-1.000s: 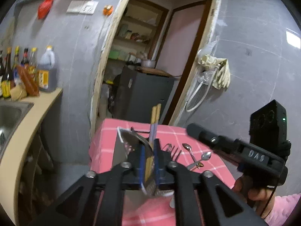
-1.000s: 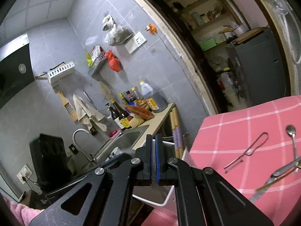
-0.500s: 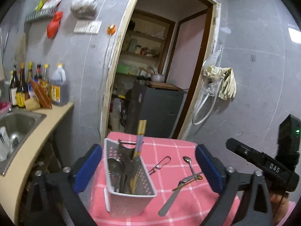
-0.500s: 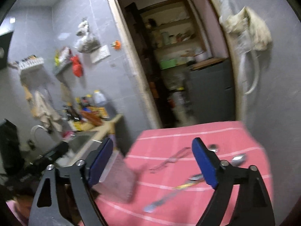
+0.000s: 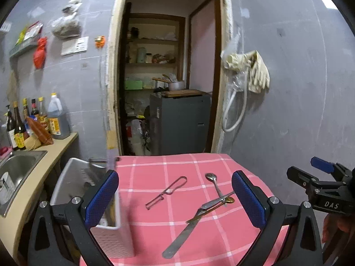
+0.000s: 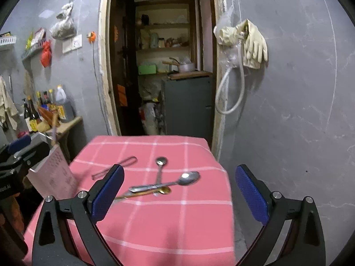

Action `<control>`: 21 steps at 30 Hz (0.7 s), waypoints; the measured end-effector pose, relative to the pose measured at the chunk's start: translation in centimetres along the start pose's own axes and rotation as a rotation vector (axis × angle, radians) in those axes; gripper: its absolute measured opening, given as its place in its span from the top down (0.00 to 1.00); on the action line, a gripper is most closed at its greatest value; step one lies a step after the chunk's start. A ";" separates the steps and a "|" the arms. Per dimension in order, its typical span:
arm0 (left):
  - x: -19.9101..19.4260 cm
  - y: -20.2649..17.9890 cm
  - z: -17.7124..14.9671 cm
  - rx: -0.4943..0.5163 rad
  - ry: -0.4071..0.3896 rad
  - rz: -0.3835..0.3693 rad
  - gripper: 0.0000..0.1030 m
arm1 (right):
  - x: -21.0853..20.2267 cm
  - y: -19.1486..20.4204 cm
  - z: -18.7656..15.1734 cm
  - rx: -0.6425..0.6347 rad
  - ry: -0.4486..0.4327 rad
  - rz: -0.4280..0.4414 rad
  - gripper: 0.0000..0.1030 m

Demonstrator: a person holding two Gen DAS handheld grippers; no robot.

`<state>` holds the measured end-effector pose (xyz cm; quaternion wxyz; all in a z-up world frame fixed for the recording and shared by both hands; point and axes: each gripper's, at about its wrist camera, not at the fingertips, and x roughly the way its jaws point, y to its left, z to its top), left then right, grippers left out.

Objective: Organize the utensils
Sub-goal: 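Withdraw both tools from the holder back over the table, then grasp the wire peeler with the left tool while the right tool grasps a silver spoon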

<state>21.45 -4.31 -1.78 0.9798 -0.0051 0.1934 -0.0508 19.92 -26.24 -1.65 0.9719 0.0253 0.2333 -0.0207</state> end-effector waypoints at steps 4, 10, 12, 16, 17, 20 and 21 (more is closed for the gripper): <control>1.9 -1.6 -0.5 0.031 0.025 0.010 0.00 | 2.2 -1.0 -0.6 -0.031 0.024 -0.011 0.05; 5.7 -3.7 -1.8 0.083 0.085 0.066 0.00 | 5.6 -2.4 -2.1 -0.038 0.072 0.014 0.05; 7.0 -4.1 -2.0 0.093 0.105 0.084 0.00 | 7.1 -2.6 -2.4 -0.043 0.090 0.023 0.05; 9.7 -4.5 -2.4 0.121 0.152 0.133 0.00 | 9.7 -2.9 -3.0 -0.046 0.121 0.072 0.05; 10.4 -4.5 -2.6 0.127 0.168 0.148 0.00 | 10.3 -3.1 -3.2 -0.042 0.129 0.086 0.05; 12.9 -4.4 -2.8 0.142 0.215 0.194 0.00 | 12.6 -3.3 -3.7 -0.015 0.171 0.135 0.05; 13.8 -4.3 -2.9 0.146 0.230 0.208 0.00 | 13.2 -3.4 -3.9 -0.007 0.183 0.146 0.05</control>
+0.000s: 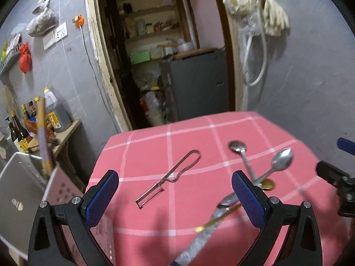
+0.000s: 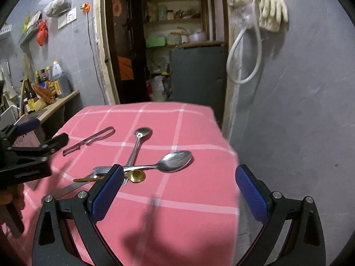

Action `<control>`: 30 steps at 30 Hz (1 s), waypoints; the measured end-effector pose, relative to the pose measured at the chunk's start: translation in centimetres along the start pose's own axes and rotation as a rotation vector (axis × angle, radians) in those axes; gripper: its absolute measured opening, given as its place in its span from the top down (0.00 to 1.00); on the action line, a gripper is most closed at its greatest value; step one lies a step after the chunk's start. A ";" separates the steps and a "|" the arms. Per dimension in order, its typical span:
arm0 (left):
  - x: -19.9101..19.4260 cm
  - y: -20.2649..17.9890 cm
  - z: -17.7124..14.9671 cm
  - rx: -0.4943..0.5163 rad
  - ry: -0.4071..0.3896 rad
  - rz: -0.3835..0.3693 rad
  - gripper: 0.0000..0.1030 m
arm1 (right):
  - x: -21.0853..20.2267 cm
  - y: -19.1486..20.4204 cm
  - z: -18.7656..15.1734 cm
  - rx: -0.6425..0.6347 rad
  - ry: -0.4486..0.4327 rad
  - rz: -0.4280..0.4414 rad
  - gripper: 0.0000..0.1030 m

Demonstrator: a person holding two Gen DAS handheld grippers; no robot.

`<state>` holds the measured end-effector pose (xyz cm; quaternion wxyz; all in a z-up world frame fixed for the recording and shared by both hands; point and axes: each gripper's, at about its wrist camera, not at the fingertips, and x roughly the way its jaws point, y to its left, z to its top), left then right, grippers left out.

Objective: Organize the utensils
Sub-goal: 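Grasp the wire peeler with the left tool while the right tool grasps a silver spoon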

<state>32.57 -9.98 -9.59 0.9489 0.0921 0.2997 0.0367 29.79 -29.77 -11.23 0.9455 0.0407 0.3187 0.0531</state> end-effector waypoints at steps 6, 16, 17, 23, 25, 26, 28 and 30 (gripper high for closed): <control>4.2 -0.8 0.3 0.038 0.072 0.049 0.00 | 4.0 -0.9 -0.1 0.060 0.091 0.058 0.05; 9.4 -0.9 0.8 0.065 0.173 0.019 0.01 | 8.3 -1.3 0.1 0.141 0.152 0.107 0.38; 9.8 -0.8 0.8 0.062 0.182 0.012 0.01 | 8.6 -1.2 0.1 0.148 0.158 0.120 0.48; 12.0 0.4 0.9 0.002 0.243 -0.062 0.07 | 10.0 -1.0 -0.3 0.190 0.187 0.163 0.68; 12.8 0.6 0.6 -0.012 0.280 -0.097 0.23 | 10.3 -1.2 -0.3 0.206 0.190 0.174 0.70; 13.1 0.6 0.5 -0.018 0.300 -0.118 0.24 | 10.4 -1.2 -0.4 0.209 0.191 0.176 0.72; 13.4 1.2 0.4 -0.063 0.306 -0.166 0.34 | 10.6 -1.1 -0.5 0.211 0.195 0.178 0.77; 13.6 1.4 0.5 -0.077 0.306 -0.176 0.40 | 10.5 -1.3 -0.6 0.217 0.198 0.180 0.82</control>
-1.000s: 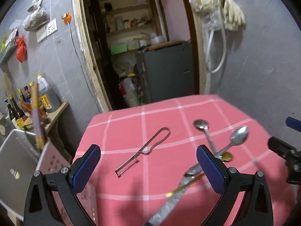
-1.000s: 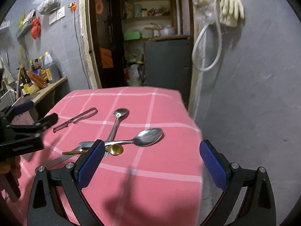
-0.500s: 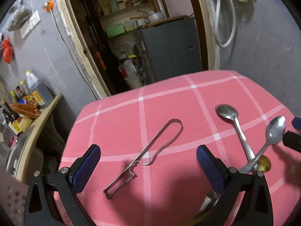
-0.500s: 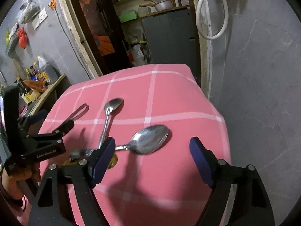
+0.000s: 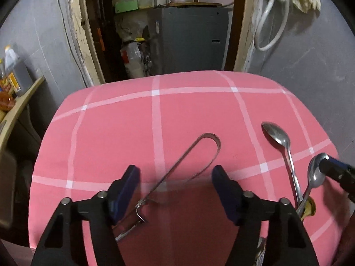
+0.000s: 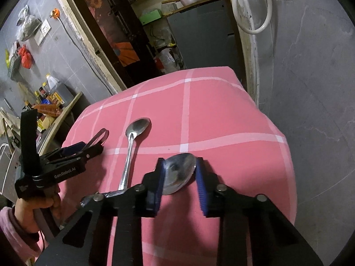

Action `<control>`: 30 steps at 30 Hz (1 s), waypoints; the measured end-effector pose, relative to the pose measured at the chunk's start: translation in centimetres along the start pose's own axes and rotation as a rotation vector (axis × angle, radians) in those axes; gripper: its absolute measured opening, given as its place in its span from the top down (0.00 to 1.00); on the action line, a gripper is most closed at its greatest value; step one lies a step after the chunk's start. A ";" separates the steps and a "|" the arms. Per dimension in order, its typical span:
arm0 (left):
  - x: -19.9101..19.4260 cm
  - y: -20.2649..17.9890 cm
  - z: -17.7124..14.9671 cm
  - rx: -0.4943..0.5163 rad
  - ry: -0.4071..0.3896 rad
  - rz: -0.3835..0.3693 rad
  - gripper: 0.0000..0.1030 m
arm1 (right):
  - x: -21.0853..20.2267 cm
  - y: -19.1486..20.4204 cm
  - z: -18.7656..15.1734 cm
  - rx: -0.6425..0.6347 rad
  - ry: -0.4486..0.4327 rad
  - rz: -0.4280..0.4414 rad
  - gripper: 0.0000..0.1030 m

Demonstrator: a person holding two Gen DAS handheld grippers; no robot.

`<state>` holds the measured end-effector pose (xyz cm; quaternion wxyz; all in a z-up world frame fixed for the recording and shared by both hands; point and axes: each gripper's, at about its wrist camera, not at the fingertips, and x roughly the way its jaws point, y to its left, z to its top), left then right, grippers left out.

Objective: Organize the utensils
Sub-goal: 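Grasp the wire peeler with the left tool while the right tool grasps a silver spoon, then carry the peeler into the holder with the left tool while the right tool brings the spoon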

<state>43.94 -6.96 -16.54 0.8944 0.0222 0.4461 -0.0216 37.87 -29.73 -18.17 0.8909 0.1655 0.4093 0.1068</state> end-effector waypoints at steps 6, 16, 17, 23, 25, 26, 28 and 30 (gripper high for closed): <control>0.1 -0.6 0.5 0.036 0.022 -0.032 0.65 | -0.1 -0.7 0.1 0.049 0.008 0.040 0.93; -0.6 -0.8 0.9 0.023 0.055 -0.144 0.81 | -3.1 0.2 0.1 0.041 -0.059 0.080 0.97; -0.8 -0.8 0.7 0.018 0.056 -0.154 0.81 | -3.8 0.6 0.2 0.029 -0.074 0.073 0.97; -3.6 -1.0 -0.1 -0.010 0.015 -0.193 0.81 | -7.8 3.4 0.6 -0.099 -0.157 -0.007 0.98; -4.7 -1.1 -0.3 -0.014 -0.008 -0.199 0.81 | -9.2 4.6 0.6 -0.159 -0.187 -0.053 0.98; -5.5 -1.0 -0.4 -0.021 -0.024 -0.206 0.81 | -9.8 5.3 0.6 -0.189 -0.203 -0.073 0.99; -6.9 -0.9 -0.5 -0.035 -0.052 -0.220 0.81 | -11.2 7.0 0.5 -0.249 -0.240 -0.115 0.99; -8.3 -0.6 -0.7 -0.049 -0.084 -0.234 0.81 | -12.7 8.2 0.5 -0.292 -0.274 -0.143 0.99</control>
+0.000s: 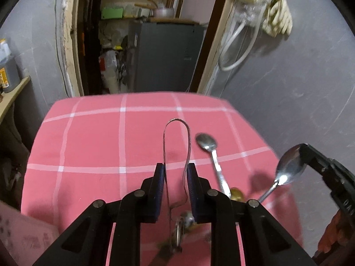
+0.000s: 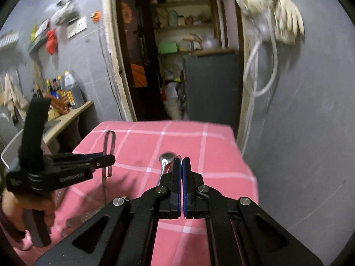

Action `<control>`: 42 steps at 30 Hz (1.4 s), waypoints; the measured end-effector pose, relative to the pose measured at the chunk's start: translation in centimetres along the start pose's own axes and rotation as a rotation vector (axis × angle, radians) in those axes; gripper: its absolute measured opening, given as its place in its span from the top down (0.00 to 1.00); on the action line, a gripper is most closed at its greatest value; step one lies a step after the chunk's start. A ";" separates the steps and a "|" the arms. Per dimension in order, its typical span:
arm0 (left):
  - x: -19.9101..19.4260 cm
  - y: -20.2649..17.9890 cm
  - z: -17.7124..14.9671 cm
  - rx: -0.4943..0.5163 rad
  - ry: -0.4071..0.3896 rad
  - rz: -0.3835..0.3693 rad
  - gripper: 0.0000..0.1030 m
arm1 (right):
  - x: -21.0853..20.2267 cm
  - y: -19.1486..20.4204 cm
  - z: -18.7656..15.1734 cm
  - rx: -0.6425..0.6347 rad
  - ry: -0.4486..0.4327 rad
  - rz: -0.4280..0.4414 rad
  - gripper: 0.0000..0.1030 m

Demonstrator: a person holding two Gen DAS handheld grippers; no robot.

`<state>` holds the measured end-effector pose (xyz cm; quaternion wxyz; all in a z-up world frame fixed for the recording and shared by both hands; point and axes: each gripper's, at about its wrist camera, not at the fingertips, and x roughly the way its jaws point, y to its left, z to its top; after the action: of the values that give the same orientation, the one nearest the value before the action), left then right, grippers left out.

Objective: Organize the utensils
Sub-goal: 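Carry the peeler into the holder with the left tool while the right tool brings the spoon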

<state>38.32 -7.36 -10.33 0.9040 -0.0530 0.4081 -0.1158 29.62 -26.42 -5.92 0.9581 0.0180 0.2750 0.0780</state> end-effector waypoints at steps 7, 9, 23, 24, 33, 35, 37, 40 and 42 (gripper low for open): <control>-5.8 -0.5 0.3 0.002 -0.139 -0.037 0.81 | -5.5 3.8 2.7 -0.132 -0.121 -0.073 0.99; -7.5 -0.5 0.5 0.009 -0.171 -0.045 0.81 | -6.8 5.1 3.6 -0.160 -0.146 -0.085 0.99; -20.8 2.8 0.7 0.041 -0.366 -0.020 0.81 | -14.5 15.3 8.9 -0.271 -0.367 -0.029 0.99; -21.9 3.5 0.8 0.036 -0.379 -0.015 0.81 | -14.6 16.2 9.1 -0.274 -0.379 -0.019 0.99; -28.3 8.7 0.9 -0.008 -0.458 0.038 0.81 | -15.2 23.0 10.1 -0.321 -0.434 0.089 0.99; -28.5 9.6 0.5 -0.010 -0.454 0.057 0.81 | -14.9 24.2 9.7 -0.346 -0.421 0.107 0.99; -28.6 10.1 0.1 -0.011 -0.449 0.071 0.81 | -14.6 25.4 9.2 -0.374 -0.402 0.115 0.99; -28.0 10.8 -0.5 -0.012 -0.426 0.089 0.81 | -13.8 26.4 8.4 -0.406 -0.367 0.119 0.99; -27.4 11.3 -1.0 -0.013 -0.407 0.097 0.81 | -13.1 26.9 7.6 -0.420 -0.341 0.116 0.99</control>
<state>21.91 10.46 6.80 0.9720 -0.0616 0.2198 -0.0562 18.92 -1.90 9.53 0.9672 -0.1524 0.0859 0.1840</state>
